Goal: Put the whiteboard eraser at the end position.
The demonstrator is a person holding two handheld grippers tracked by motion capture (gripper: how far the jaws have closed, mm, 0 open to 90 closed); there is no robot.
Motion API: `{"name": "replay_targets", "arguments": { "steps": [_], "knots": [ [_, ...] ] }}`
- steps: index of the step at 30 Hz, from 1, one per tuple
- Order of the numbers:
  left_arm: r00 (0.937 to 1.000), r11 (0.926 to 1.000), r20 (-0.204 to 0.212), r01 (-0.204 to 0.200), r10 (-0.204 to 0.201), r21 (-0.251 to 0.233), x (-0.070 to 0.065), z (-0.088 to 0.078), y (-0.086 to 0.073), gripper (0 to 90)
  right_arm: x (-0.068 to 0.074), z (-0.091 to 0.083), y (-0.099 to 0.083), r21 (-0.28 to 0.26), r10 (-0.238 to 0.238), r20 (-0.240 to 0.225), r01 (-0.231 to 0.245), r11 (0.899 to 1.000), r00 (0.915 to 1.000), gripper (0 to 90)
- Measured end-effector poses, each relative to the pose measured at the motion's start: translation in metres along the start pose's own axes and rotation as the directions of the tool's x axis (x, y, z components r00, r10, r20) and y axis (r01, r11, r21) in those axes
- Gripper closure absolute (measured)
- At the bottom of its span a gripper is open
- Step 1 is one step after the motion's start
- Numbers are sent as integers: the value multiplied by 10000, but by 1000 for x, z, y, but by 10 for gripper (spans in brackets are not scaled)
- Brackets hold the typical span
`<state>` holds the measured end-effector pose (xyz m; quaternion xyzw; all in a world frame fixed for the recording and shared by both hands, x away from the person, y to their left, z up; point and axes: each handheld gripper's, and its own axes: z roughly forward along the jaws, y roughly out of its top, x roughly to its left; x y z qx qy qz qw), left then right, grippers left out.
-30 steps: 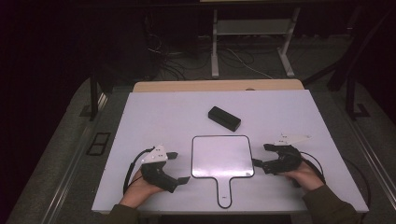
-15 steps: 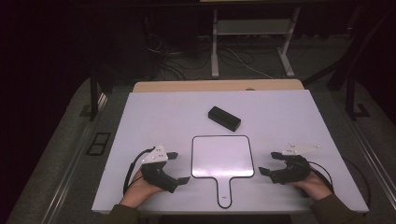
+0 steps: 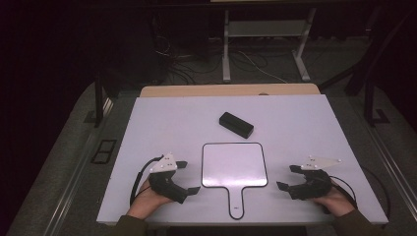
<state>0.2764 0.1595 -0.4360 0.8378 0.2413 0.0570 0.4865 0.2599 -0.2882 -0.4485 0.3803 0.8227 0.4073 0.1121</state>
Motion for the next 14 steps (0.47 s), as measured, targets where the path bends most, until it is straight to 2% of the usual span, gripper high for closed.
{"name": "replay_targets", "arguments": {
  "steps": [14],
  "knots": [
    [10000,10000,-6,3,-3,50,-1,1,0,0,-1,0,0,-33,-37,26,37,10000,10000,165]
  ]
}}
